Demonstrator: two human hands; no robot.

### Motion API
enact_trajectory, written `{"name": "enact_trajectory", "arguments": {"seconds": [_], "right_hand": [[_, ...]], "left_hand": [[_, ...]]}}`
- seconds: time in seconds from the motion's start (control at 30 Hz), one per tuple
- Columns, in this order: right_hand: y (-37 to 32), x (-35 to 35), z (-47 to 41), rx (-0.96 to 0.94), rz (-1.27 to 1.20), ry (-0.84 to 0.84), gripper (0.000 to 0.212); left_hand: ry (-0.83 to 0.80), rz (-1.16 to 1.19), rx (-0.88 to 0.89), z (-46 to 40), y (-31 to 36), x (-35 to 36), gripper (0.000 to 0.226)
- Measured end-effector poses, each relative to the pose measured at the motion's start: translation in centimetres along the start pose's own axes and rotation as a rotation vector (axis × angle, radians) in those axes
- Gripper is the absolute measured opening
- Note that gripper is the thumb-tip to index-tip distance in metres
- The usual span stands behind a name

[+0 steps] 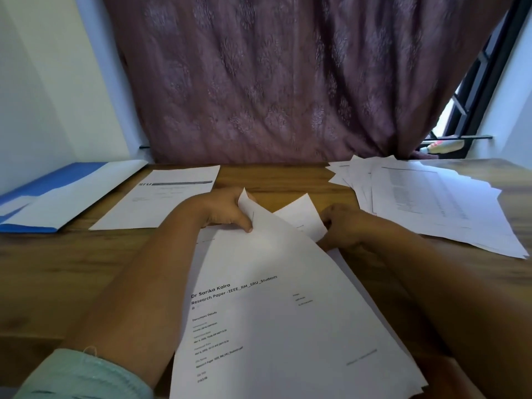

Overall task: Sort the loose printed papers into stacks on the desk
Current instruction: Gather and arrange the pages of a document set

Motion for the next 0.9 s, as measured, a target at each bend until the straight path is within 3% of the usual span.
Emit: {"name": "enact_trajectory", "arguments": {"seconds": [0.07,0.2,0.37,0.47,0.53,0.6,0.77,0.83,0.9], "right_hand": [[-0.2,0.0,0.3,-0.055,-0.061,0.011,0.054],[-0.6,0.2,-0.1,-0.128,-0.09,0.092,0.054],[0.3,-0.3,-1.5,-0.128,-0.232,0.197,0.05],[2.6,-1.4,-2.4,-0.16,-0.37,0.338,0.062],[3.9,-1.4,-3.1,-0.147,-0.398,0.294,0.065],[4.4,-1.2,-3.8,-0.125,-0.422,0.26,0.066],[4.0,-1.4,-3.8,-0.122,-0.184,0.39,0.089],[4.1,-1.6,-3.6,-0.07,-0.078,0.366,0.097],[4.4,-1.5,-3.3,-0.032,-0.146,0.319,0.093]], "left_hand": [[0.03,-0.034,-0.016,-0.2,-0.2,-0.1,0.052],[0.056,-0.052,-0.012,-1.0,-1.1,-0.1,0.055],[0.109,-0.044,0.069,-0.7,0.6,-0.4,0.015],[0.129,-0.035,0.121,-0.9,1.2,-0.3,0.019],[0.132,-0.063,0.1,-1.1,1.0,0.0,0.016],[0.159,-0.085,0.068,-1.4,0.8,0.4,0.029],[0.236,-0.04,0.009,-1.2,1.0,1.5,0.035],[0.283,-0.005,0.014,-0.9,1.0,2.2,0.031],[0.34,-0.004,0.03,-0.5,0.8,2.8,0.031]]}}
Point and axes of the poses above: each hand's wrist, its own z-axis away from the middle knuckle, its own x-axis out of the palm, y = z × x, the point moved 2 cm from there along -z, towards the middle knuckle, and after that the axes turned 10 degrees about -z, right-handed, at the moved point
